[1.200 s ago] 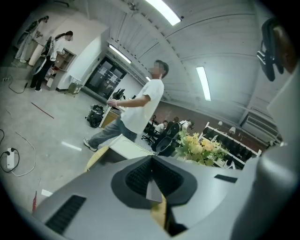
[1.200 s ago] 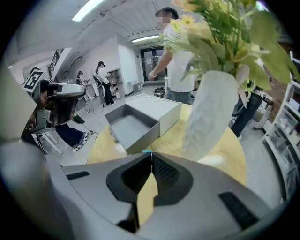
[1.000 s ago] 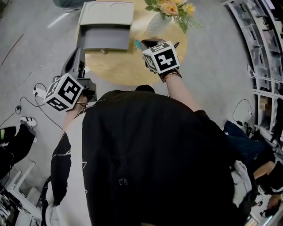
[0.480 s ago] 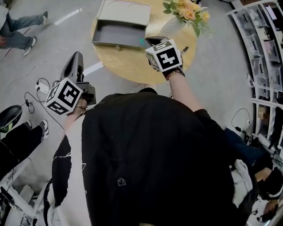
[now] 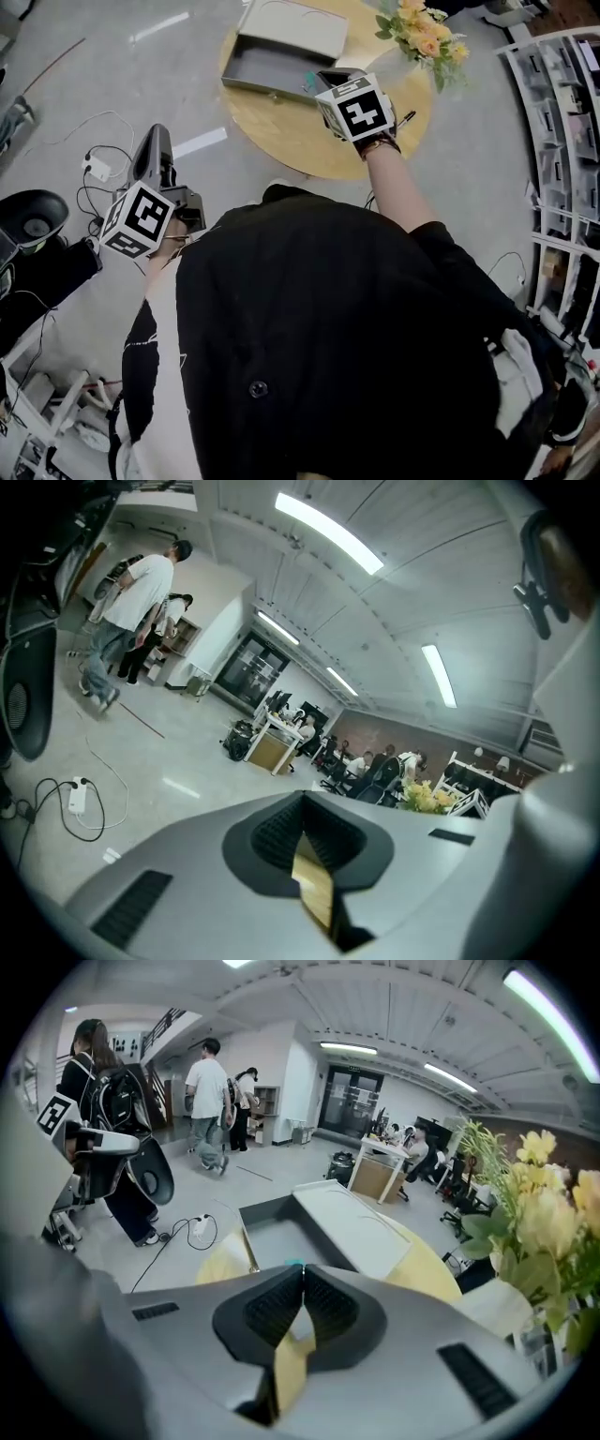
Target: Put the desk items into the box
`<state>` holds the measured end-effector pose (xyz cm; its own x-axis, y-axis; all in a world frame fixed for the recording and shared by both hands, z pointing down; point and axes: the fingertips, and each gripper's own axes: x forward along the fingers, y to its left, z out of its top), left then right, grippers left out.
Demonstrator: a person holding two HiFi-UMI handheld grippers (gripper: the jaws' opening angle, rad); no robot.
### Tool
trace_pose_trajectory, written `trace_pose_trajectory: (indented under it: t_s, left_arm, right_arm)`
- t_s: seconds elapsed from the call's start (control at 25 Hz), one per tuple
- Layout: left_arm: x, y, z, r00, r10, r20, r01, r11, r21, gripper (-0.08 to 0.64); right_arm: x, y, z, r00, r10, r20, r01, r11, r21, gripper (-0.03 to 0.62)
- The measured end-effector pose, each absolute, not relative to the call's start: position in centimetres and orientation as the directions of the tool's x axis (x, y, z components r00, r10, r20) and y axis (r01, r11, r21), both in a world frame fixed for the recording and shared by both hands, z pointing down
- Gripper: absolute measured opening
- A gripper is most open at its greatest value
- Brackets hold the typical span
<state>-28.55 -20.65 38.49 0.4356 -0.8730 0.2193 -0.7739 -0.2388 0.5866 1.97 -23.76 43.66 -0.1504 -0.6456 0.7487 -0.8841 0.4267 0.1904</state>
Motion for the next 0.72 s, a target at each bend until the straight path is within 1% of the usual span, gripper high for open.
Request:
trace_pose_trajectory:
  t_s: [0.36,0.52,0.72]
  left_arm:
    - [-32.8,-18.7,41.7,0.315,-0.9,0.301,-0.791,-0.074,0.607,0.009]
    - [-34.1,-19.4,42.2,0.28,-0.905,0.32,-0.797,-0.034,0.603,0.009]
    - [-34.9,-20.3,42.0,0.245,-0.918,0.313,-0.8,-0.009,0.6,0.009]
  right_arm:
    - [0.0,-26.6,45.7,-0.179,-0.584,0.792,-0.833,0.519,0.194,0.012]
    - [-1.4,-28.6,46.2,-0.197,-0.563,0.802,-0.812,0.552,0.188,0.013]
    - [-2.3,-29.5,47.5,-0.213,-0.522,0.826,-0.787,0.593,0.172,0.014]
